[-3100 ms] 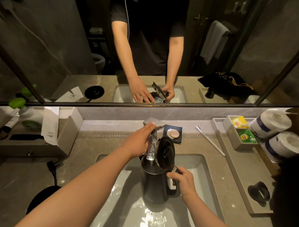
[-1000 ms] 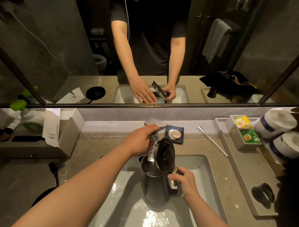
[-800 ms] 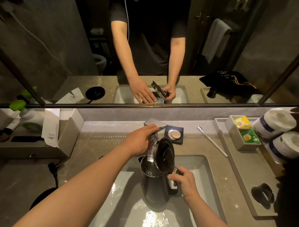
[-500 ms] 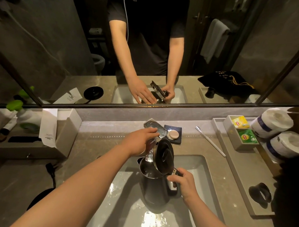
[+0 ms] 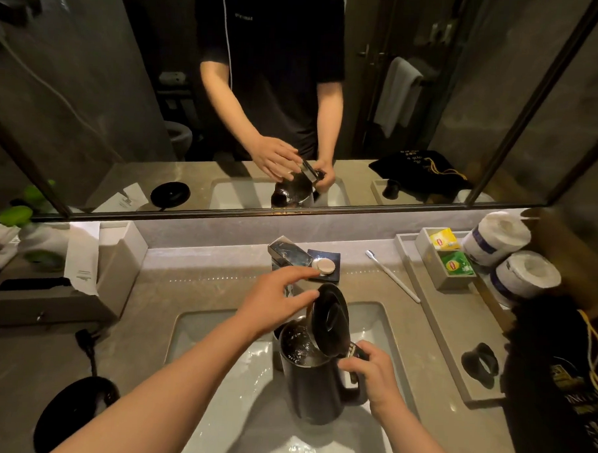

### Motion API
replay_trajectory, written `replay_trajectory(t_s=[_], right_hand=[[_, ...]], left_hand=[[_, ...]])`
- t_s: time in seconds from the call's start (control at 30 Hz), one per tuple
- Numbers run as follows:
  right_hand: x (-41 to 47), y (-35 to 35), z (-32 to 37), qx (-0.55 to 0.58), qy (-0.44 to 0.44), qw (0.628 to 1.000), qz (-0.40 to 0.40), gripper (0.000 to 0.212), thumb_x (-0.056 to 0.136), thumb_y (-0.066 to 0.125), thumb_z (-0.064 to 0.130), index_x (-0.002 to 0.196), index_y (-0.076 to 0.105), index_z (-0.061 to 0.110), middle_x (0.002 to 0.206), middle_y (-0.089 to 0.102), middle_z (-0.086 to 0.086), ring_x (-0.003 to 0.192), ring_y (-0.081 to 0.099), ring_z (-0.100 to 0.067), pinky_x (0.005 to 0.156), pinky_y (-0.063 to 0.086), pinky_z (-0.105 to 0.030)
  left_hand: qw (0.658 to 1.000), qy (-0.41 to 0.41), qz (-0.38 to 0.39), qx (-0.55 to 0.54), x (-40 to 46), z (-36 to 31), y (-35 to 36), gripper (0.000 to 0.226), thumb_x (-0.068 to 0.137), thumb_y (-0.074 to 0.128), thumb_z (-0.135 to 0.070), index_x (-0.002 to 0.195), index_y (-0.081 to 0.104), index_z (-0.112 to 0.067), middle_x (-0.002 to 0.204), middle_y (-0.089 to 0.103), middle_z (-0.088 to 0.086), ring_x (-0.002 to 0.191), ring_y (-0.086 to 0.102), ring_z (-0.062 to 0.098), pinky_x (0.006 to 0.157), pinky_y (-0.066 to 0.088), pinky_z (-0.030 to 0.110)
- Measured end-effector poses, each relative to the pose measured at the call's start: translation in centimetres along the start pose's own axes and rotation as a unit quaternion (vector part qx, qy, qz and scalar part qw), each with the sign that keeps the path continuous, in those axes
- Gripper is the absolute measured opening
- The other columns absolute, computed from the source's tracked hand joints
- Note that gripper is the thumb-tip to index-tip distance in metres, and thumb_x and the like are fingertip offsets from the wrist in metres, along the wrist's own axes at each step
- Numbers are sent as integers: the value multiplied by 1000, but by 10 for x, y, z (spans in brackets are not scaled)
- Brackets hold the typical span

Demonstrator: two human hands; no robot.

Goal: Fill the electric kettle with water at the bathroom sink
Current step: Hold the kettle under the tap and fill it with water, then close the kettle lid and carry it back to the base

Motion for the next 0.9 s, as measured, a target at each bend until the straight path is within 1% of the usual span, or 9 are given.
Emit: replay_trajectory(t_s=[0.13, 0.2, 0.33, 0.43, 0.53, 0.63, 0.7, 0.8, 0.9], right_hand=[[-20, -16, 10, 5, -23, 1000, -9, 38, 39, 78, 23, 62, 59, 0, 49, 46, -5, 48, 45, -19, 47, 36, -28], [-31, -23, 18, 10, -33, 999, -12, 40, 39, 78, 24, 63, 59, -1, 49, 45, -4, 47, 44, -18, 46, 36, -28], [-50, -34, 39, 34, -71, 997, -18, 32, 40, 78, 26, 58, 60, 5, 48, 47, -2, 48, 45, -16, 44, 38, -24], [-60, -35, 59, 52, -101, 994, -9, 31, 43, 77, 26, 60, 60, 6, 50, 47, -4, 50, 44, -18, 47, 37, -28], [-67, -28, 80, 61, -135, 989, -8, 39, 44, 76, 26, 62, 58, -4, 54, 45, -10, 52, 42, -22, 50, 36, -30], [-72, -17, 100, 68, -160, 985, -3, 47, 43, 76, 26, 65, 56, -11, 59, 44, -14, 51, 42, -22, 50, 36, -30], [-75, -10, 113, 78, -170, 982, 6, 42, 42, 77, 25, 63, 57, -6, 57, 43, -12, 49, 41, -20, 47, 35, -28], [-77, 4, 129, 88, -181, 979, 26, 31, 42, 77, 21, 57, 55, 5, 53, 40, -8, 47, 38, -19, 47, 32, -27], [-78, 19, 137, 89, -185, 977, 54, 25, 43, 77, 20, 54, 56, 11, 49, 42, -4, 45, 38, -18, 47, 31, -26]], left_hand=[[999, 41, 27, 18, -12, -24, 5, 40, 78, 66, -44, 118, 60, -44, 126, 56, -25, 119, 45, -5, 100, 36, 28], [998, 54, 21, 28, -18, -31, 7, 37, 77, 66, -43, 114, 64, -42, 125, 58, -22, 120, 45, -4, 102, 37, 31], [999, 38, -23, -18, -37, -31, -1, 29, 80, 70, -30, 108, 69, -37, 116, 64, -20, 112, 53, -4, 100, 43, 33], [998, 30, -56, -30, -52, -29, -8, 29, 81, 71, -23, 106, 69, -37, 112, 66, -19, 108, 55, -6, 98, 44, 29], [994, 54, -95, -11, -64, -32, -18, 32, 81, 70, -22, 108, 67, -38, 113, 66, -18, 108, 54, -8, 97, 41, 22], [987, 86, -128, 37, -73, -36, -30, 33, 80, 70, -20, 112, 69, -27, 116, 67, -9, 112, 56, 3, 99, 42, 28], [984, 91, -141, 55, -79, -38, -39, 32, 80, 68, -23, 113, 69, -25, 117, 66, -9, 113, 56, 6, 100, 42, 31], [979, 89, -180, 43, -89, -36, -52, 34, 79, 62, -30, 112, 69, -26, 115, 66, -14, 111, 56, 3, 98, 43, 30], [977, 74, -199, 33, -102, -30, -61, 34, 82, 60, -29, 115, 67, -27, 118, 64, -15, 113, 55, 1, 98, 44, 32]])
Point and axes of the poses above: each hand's wrist, its own x-axis towards the middle knuckle, its own y-axis out of the palm, z = x × y, the point moved 2 cm from there along x, towards the middle knuckle
